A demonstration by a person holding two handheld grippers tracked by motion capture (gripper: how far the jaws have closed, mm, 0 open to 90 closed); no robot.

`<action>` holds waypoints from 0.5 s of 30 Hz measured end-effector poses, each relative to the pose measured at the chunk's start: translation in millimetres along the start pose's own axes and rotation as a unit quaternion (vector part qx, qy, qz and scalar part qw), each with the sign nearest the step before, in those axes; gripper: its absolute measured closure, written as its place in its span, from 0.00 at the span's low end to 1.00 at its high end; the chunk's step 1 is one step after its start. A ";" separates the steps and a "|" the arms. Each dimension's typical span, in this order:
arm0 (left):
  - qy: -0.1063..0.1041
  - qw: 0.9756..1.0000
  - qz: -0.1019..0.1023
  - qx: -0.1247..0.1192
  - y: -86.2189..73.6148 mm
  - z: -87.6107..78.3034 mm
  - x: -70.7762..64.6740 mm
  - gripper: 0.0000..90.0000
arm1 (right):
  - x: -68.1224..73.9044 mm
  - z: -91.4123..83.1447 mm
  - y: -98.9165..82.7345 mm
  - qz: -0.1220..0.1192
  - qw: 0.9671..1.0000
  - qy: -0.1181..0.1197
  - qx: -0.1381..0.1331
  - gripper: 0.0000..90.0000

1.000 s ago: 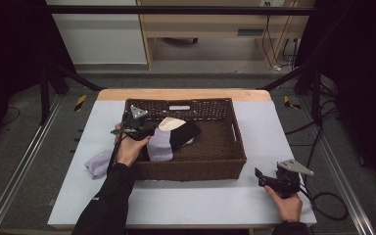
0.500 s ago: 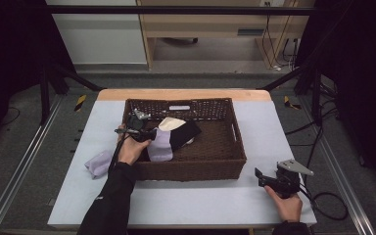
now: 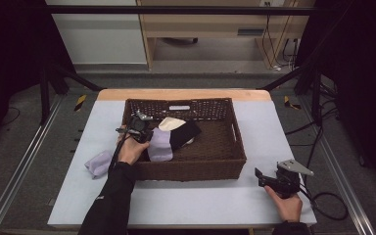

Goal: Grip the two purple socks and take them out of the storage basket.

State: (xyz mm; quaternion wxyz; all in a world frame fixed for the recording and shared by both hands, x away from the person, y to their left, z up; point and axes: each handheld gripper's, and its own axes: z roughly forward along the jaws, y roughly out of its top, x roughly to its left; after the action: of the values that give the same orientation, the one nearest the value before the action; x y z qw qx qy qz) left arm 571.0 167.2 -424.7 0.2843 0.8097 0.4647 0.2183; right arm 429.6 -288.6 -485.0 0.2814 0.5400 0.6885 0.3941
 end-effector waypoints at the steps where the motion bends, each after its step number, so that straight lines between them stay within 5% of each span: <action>1: 0.000 1.000 0.000 0.000 0.0 0.0 0.0 0.96 | 0.0 0.0 0.0 0.000 1.000 0.000 0.000 0.13; 8: -0.009 0.998 -0.009 -0.061 1.3 -12.6 0.0 0.96 | -0.1 -0.1 0.0 0.000 1.000 0.000 0.000 0.13; 14: -0.026 0.991 -0.027 -0.130 1.6 -25.8 2.4 0.96 | 0.2 -0.1 0.0 0.001 1.000 0.000 0.001 0.13; 15: -0.030 0.988 -0.027 -0.149 2.5 -31.0 1.7 0.97 | 0.2 0.1 0.1 0.001 1.000 0.000 0.001 0.13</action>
State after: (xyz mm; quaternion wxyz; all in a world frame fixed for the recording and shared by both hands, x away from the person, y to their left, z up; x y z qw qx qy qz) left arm 554.2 175.6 -399.9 0.4215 0.7516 0.4400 0.2525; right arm 429.7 -288.4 -485.0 0.2807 0.5409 0.6885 0.3933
